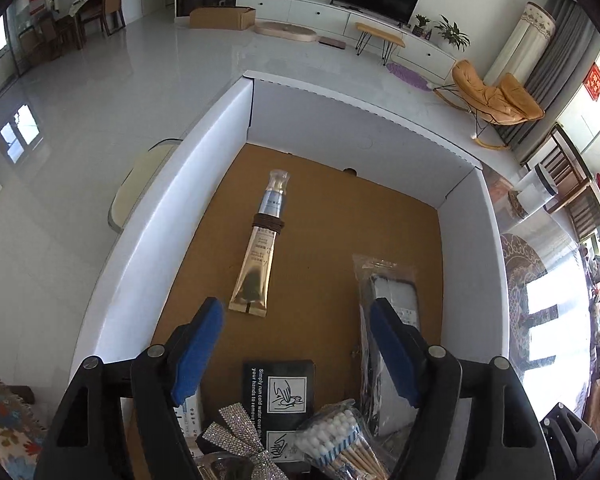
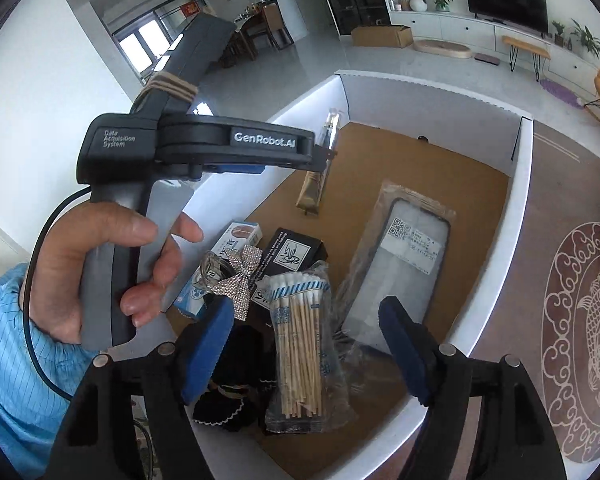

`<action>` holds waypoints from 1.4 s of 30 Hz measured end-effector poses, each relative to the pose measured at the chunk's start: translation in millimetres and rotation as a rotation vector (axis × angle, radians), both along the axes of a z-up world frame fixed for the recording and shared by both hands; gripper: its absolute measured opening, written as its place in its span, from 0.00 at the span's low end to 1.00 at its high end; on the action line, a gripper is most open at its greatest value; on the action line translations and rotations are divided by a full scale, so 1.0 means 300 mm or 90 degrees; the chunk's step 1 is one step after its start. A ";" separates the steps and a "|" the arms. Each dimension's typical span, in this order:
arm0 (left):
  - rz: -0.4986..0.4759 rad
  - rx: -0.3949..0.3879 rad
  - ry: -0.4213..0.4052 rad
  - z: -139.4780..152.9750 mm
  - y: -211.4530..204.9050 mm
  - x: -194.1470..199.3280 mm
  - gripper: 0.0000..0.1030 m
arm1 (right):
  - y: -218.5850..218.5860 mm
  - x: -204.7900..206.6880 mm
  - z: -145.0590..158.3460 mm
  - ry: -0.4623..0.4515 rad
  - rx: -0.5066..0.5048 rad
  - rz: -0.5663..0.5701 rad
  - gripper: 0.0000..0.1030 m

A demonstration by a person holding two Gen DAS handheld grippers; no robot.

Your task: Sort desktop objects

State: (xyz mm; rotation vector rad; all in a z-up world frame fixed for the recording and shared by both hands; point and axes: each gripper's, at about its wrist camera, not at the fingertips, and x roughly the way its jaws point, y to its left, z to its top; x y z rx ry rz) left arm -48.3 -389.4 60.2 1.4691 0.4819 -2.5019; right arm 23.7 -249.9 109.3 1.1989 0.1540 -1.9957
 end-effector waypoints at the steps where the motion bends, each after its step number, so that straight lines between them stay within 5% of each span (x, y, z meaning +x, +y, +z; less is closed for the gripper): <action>1: 0.007 0.001 0.016 0.014 0.003 0.018 0.77 | 0.007 -0.008 0.011 0.010 0.009 -0.003 0.80; 4: 0.038 -0.007 0.053 0.052 0.019 0.069 0.86 | 0.027 -0.022 0.026 0.037 0.036 0.002 0.85; 11: 0.055 -0.044 0.094 0.086 0.104 0.177 0.86 | 0.060 -0.007 0.033 0.083 0.095 0.014 0.86; 29: 0.147 -0.144 0.070 0.126 0.058 0.350 0.87 | 0.013 0.121 0.068 0.217 0.149 0.060 0.87; 42: 0.159 -0.188 0.079 0.195 0.111 0.391 0.87 | 0.007 0.109 0.047 0.217 0.161 0.066 0.87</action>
